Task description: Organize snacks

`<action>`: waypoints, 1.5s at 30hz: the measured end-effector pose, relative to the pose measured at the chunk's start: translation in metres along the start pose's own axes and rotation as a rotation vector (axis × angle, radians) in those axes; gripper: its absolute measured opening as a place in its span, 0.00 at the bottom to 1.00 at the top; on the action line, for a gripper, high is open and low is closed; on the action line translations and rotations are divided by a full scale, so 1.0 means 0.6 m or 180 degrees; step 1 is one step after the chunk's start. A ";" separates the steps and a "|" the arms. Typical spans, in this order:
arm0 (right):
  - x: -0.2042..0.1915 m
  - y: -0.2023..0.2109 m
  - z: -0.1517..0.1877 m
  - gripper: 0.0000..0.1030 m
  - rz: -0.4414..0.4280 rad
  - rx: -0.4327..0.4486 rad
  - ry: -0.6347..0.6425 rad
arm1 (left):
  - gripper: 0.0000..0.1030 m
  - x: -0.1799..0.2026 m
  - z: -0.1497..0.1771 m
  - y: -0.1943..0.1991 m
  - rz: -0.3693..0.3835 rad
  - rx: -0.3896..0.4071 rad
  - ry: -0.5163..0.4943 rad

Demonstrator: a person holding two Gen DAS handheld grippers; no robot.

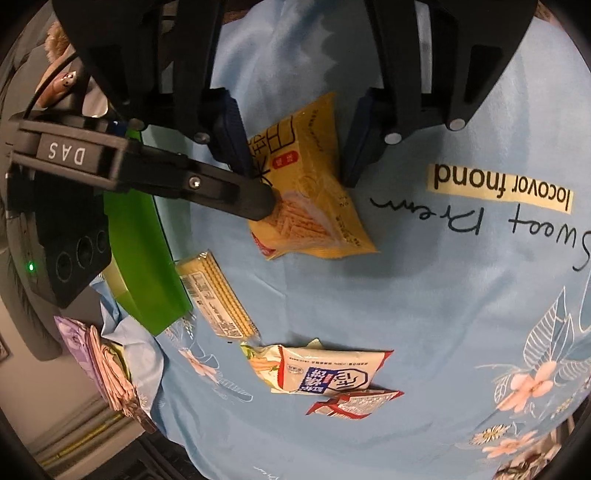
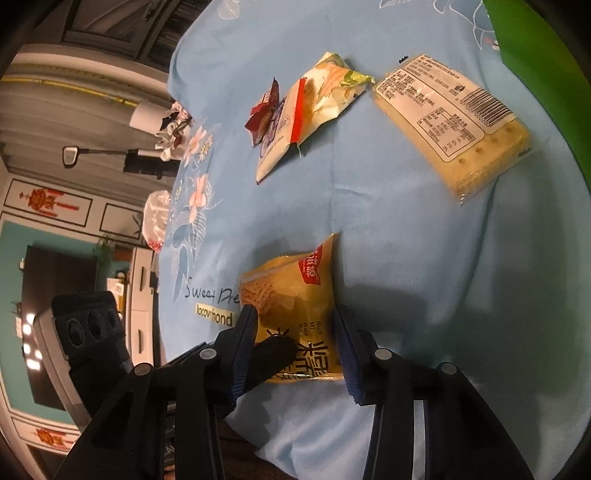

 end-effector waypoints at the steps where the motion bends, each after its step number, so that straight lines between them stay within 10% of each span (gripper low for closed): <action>1: -0.001 0.001 0.000 0.43 0.0012 0.0009 0.0018 | 0.45 0.001 0.000 0.000 -0.0005 0.0006 -0.0010; 45: -0.096 0.193 -0.095 0.41 0.0275 0.1007 0.0735 | 0.44 0.167 -0.110 0.090 0.0320 0.0685 -0.0609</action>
Point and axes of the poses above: each gripper's, at about its wrist camera, not at the fingertips, and y roughly against the way its jaws point, x to its right, z to its underside, the point moved 7 cm from there along -y, roughly the way its jaws point, and after that the axes turned 5 degrees about y, right-handed, at the moved point
